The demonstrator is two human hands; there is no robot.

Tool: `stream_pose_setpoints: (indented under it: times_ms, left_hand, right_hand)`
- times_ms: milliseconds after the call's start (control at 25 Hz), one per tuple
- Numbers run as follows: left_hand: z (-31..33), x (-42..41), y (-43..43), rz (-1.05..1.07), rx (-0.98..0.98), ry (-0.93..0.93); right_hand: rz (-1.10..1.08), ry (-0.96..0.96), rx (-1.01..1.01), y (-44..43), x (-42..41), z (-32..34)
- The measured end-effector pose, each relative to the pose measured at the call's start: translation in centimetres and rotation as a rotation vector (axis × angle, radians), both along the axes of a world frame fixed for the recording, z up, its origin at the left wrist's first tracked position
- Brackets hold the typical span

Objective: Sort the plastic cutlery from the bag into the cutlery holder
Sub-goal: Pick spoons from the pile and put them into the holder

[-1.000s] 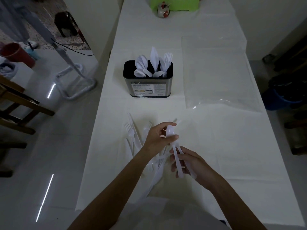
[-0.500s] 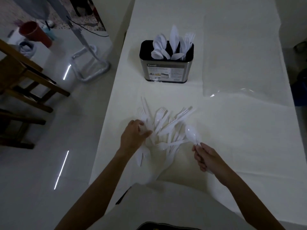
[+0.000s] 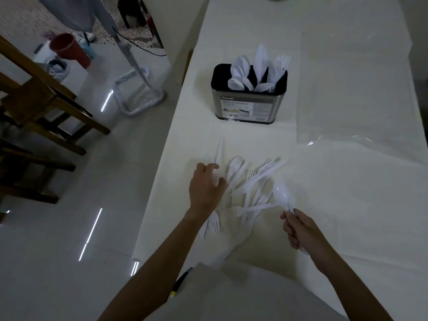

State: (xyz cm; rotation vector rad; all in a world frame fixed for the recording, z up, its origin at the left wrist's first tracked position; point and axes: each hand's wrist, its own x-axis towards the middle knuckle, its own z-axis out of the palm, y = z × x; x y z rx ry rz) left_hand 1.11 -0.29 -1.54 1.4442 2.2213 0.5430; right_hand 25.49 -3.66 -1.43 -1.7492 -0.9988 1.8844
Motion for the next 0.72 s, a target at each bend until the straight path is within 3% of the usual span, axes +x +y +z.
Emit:
stream_pose_setpoints:
  times_ms: [120,200,440,720]
  left_hand:
    - [-0.2,0.8,1.9,-0.196,-0.023,0.156]
    - [-0.2,1.4,3.0,-0.219,-0.049,0.16]
    - [0.9,1.8,5.0,-0.098,0.01,-0.2]
    - [4.5,2.9,5.4,-0.013,0.315,-0.501]
  right_hand:
    - [-0.012,0.0,0.014,0.4,-0.4,0.1]
    - [-0.018,0.005,0.027,0.6,-0.6,0.3]
    - [-0.016,-0.006,0.071,1.5,-1.3,1.1]
    - [0.016,-0.153,0.284,3.4,-3.5,2.8]
